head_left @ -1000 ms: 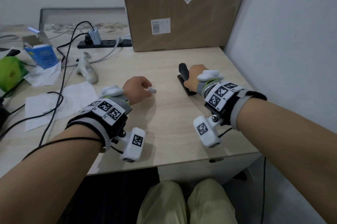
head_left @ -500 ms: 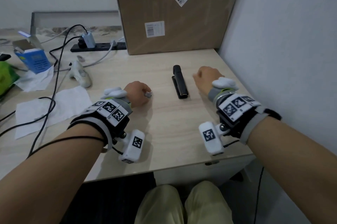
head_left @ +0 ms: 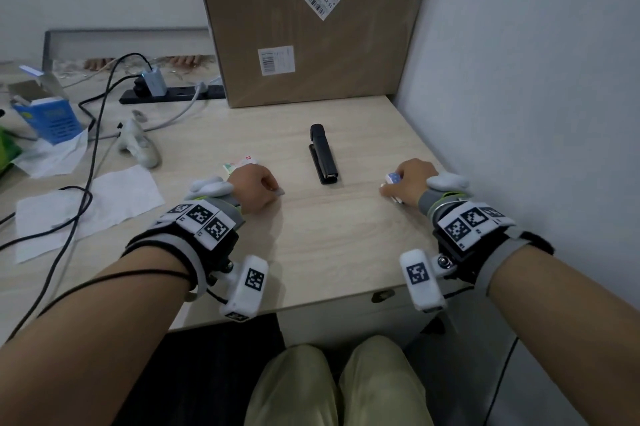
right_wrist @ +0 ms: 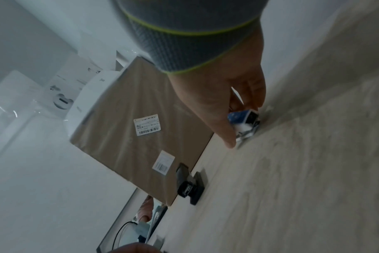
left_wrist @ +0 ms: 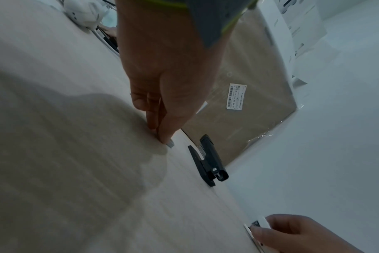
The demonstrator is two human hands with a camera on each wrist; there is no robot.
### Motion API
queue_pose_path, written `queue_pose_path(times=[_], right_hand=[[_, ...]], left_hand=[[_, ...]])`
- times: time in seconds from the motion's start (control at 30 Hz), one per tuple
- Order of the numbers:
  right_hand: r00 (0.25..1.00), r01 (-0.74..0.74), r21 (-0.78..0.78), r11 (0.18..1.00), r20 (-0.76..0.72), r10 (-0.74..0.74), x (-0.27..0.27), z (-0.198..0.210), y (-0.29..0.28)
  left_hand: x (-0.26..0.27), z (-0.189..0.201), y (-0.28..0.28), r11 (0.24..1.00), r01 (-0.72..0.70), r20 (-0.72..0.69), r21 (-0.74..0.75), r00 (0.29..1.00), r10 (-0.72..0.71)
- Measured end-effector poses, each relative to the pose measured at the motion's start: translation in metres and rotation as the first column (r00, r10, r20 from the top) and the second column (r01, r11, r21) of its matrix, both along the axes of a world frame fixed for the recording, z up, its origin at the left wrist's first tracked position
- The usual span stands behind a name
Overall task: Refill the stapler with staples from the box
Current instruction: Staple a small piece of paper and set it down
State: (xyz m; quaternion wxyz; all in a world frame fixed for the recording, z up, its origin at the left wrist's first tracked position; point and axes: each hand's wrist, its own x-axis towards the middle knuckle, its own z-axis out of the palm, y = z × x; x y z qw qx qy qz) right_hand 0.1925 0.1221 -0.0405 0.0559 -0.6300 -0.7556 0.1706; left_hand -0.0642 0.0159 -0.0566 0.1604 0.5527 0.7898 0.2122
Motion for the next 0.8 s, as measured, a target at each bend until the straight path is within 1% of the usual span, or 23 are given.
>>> queue_pose_path(times=[0.1,0.23,0.33,0.5,0.57,0.67,0.8], right_hand=[[0.996,-0.093,-0.002,0.996,0.005,0.093,-0.003,0.003,-0.010],[0.971,-0.227,0.047,0.973,-0.070,0.229,-0.007,0.009,-0.029],[0.941,-0.324,0.032,0.946,-0.090,0.326,-0.018,0.015,-0.046],[0.885,-0.461,0.040,0.886,-0.054,0.463,-0.044,0.024,-0.077],[0.865,-0.499,0.036,0.866,-0.043,0.500,-0.054,0.025,-0.085],[0.857,-0.514,0.035,0.857,-0.012,0.515,-0.069,0.022,-0.092],[0.841,-0.541,0.017,0.841,0.021,0.541,-0.079,0.018,-0.095]], left_hand=[[0.009,0.000,-0.007,1.000,0.022,0.016,0.006,1.000,-0.022],[0.017,0.002,-0.020,0.997,0.074,0.052,-0.009,0.996,-0.073],[0.022,0.003,-0.027,0.996,0.086,0.055,-0.016,0.995,-0.085],[0.027,0.005,-0.043,0.997,0.076,0.068,-0.008,0.995,-0.075],[0.029,0.003,-0.047,0.999,0.054,0.076,0.004,0.996,-0.054],[0.029,0.001,-0.054,0.999,-0.012,0.110,0.044,0.994,0.007],[0.033,0.002,-0.057,0.996,0.022,0.173,0.082,0.984,-0.036]])
